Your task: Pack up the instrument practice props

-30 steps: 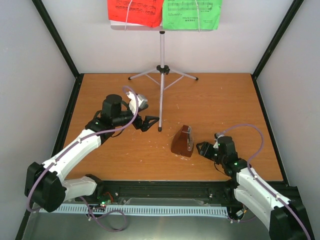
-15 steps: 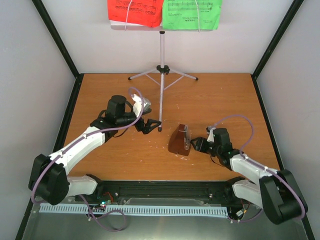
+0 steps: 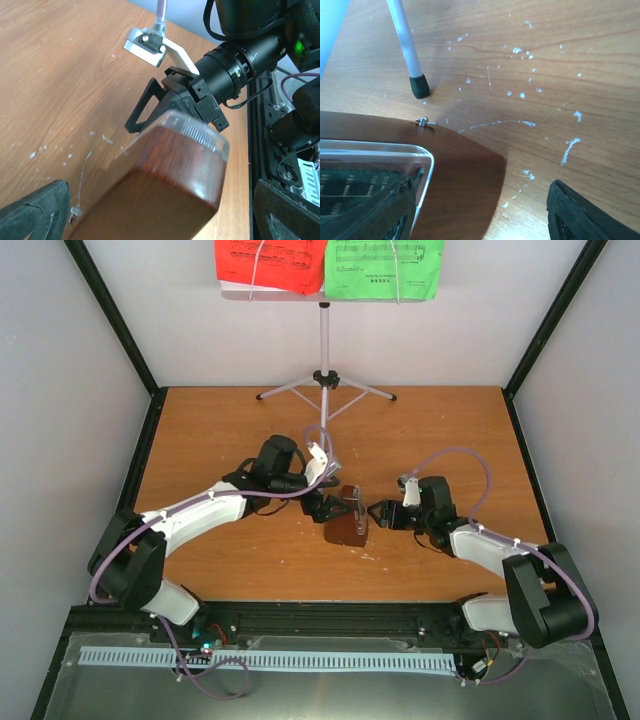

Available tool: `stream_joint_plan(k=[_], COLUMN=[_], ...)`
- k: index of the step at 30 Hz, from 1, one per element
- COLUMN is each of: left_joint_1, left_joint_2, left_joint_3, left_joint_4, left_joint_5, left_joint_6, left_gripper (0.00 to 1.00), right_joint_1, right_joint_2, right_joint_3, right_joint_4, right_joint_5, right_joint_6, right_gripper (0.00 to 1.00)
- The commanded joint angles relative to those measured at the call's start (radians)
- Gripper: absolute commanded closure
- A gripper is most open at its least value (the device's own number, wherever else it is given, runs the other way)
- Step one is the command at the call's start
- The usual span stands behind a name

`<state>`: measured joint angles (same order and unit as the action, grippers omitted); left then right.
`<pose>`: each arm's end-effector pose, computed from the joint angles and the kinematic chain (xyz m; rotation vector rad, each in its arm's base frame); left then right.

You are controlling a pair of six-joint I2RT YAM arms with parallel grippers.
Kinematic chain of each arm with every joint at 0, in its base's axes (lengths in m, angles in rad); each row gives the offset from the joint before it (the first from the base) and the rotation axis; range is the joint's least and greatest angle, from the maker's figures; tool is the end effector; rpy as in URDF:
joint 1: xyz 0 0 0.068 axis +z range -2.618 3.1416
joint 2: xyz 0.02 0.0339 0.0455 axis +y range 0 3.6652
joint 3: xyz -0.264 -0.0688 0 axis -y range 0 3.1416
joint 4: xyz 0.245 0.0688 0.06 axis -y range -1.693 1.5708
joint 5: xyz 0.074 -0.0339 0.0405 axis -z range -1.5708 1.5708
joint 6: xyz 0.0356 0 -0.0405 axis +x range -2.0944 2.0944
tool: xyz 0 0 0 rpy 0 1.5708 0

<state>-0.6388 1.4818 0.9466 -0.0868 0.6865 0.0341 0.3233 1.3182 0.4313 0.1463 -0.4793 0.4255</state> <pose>0.2438 -0.2091 0.2440 1.1075 1.9434 -1.0870 0.2160 0.0897 0.1459 -0.1342 2.3872 0.9238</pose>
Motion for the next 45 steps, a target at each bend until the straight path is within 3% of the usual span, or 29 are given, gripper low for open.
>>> stream_joint_plan(k=[1,10,20,27,32,38,42,45], left_joint_1=[-0.004,-0.029,-0.059,-0.089,-0.144,-0.178,-0.182,-0.183], left_joint_2=[0.025,0.069,0.048,-0.057,-0.087,-0.091,-0.117,-0.105], left_joint_3=[0.091,0.076,0.065,-0.026,-0.061,-0.105,-0.178,-0.192], left_joint_4=[0.042,0.108,0.001,0.013,0.058,0.129,0.207,0.234], left_joint_5=[0.083,0.185,0.111,0.058,0.016,-0.147,-0.157,-0.123], left_joint_6=[0.048,0.053,0.065,-0.004,-0.065,-0.124,-0.126,-0.137], left_gripper=[0.01,0.04,0.31,0.26,0.22,0.11,0.12,0.19], right_joint_1=[-0.012,-0.020,-0.020,-0.020,-0.020,-0.020,-0.020,-0.020], right_joint_2=[-0.101,-0.223,-0.342,-0.448,-0.437,-0.476,-0.491,-0.481], right_joint_3=[-0.009,-0.082,-0.148,-0.177,-0.190,-0.233,-0.255,-0.248], right_joint_4=[-0.026,-0.067,-0.084,-0.112,-0.108,-0.073,-0.076,-0.086], right_joint_5=[0.064,0.113,0.126,0.130,0.105,0.081,0.085,0.081], right_joint_6=[-0.024,-0.019,0.045,0.064,0.068,0.117,0.117,0.115], right_gripper=[0.26,0.13,0.04,0.00,0.00,0.00,0.00,0.00])
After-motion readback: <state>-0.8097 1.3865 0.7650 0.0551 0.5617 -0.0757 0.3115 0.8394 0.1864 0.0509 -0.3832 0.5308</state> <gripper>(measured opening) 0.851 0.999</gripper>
